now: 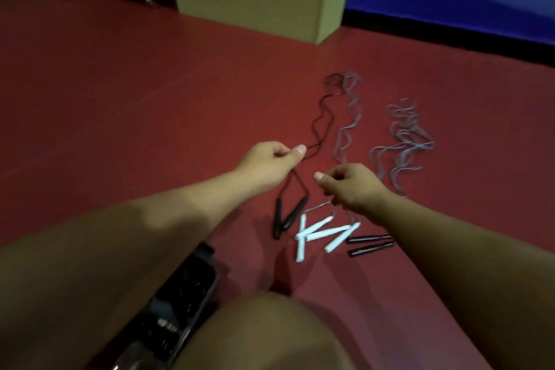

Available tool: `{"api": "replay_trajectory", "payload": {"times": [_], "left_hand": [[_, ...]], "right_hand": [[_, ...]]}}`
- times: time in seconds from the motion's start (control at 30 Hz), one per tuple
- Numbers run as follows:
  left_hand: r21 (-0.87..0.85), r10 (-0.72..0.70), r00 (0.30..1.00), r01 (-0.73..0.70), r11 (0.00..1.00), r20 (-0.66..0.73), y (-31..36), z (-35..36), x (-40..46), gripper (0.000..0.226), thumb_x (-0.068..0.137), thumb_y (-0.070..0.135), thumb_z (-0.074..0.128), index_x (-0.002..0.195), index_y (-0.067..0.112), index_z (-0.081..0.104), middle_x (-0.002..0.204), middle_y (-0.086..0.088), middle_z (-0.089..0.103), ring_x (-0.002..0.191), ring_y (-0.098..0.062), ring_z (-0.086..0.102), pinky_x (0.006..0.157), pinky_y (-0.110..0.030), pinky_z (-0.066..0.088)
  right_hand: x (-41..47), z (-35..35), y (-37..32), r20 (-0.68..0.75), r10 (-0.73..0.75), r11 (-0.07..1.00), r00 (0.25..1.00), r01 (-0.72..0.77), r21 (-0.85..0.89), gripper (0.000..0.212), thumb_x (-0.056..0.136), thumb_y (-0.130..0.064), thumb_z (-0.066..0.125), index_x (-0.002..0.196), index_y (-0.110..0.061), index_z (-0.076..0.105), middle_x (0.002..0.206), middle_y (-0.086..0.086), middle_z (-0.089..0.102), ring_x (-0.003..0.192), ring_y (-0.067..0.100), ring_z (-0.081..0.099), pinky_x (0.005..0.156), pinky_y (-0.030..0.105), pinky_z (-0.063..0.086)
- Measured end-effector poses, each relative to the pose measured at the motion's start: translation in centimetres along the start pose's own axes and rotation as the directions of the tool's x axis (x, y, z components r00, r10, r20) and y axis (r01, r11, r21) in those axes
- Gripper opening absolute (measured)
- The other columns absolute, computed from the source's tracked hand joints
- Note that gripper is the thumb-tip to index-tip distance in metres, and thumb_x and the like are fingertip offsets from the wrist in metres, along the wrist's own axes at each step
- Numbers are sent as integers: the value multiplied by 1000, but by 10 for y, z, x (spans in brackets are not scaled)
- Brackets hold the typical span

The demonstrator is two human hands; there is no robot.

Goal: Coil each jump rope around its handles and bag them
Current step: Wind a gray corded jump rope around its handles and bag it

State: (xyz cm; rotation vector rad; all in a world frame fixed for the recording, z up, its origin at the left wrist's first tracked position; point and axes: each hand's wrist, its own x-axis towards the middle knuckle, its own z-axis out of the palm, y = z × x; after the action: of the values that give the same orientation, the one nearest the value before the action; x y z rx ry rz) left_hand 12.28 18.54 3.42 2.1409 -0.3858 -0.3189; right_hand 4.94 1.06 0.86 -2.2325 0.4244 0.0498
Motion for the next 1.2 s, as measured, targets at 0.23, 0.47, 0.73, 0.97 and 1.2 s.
{"api": "replay_trajectory", "payload": {"times": [0.23,0.47,0.73,0.97,1.2], "left_hand": [[132,142,864,-232,964,484,124,104,35,48,94,56,52,94,11,69,99,-11,73,72,-17,58,76,-28,50],[358,-48,851,-169,918,524,84,242,40,25,90,45,64,84,21,63,105,-5,72,102,-24,65,90,-30,50],[528,-93,884,-186,828,459,-28,328,50,62,78,48,72,131,21,54,130,-4,58,124,-24,53,101,-31,43],[715,-96,858,-352,604,504,-57,383,51,55,83,52,67,125,22,51,127,-5,58,123,-27,50,102,-37,38],[591,-259,675,-320,741,691,-28,362,53,19,89,32,60,100,18,54,112,-8,64,102,-29,63,83,-32,48]], "right_hand": [[-18,-109,87,-239,217,975,946,-197,104,47,85,-51,65,67,-7,66,61,12,67,55,23,60,56,31,46],[-71,-109,214,-210,460,885,863,-424,195,56,86,-57,59,72,-3,67,72,13,72,68,30,66,63,35,49],[-60,-67,299,-165,596,785,786,-527,327,72,76,-70,56,69,1,62,60,10,63,57,23,54,60,35,48],[-49,-25,352,-96,680,681,727,-577,450,66,65,-77,52,61,-12,61,54,2,58,59,24,54,63,37,43],[-69,-42,359,-153,755,637,638,-656,406,54,93,-50,46,76,-3,65,87,21,71,74,31,61,70,35,41]]}}
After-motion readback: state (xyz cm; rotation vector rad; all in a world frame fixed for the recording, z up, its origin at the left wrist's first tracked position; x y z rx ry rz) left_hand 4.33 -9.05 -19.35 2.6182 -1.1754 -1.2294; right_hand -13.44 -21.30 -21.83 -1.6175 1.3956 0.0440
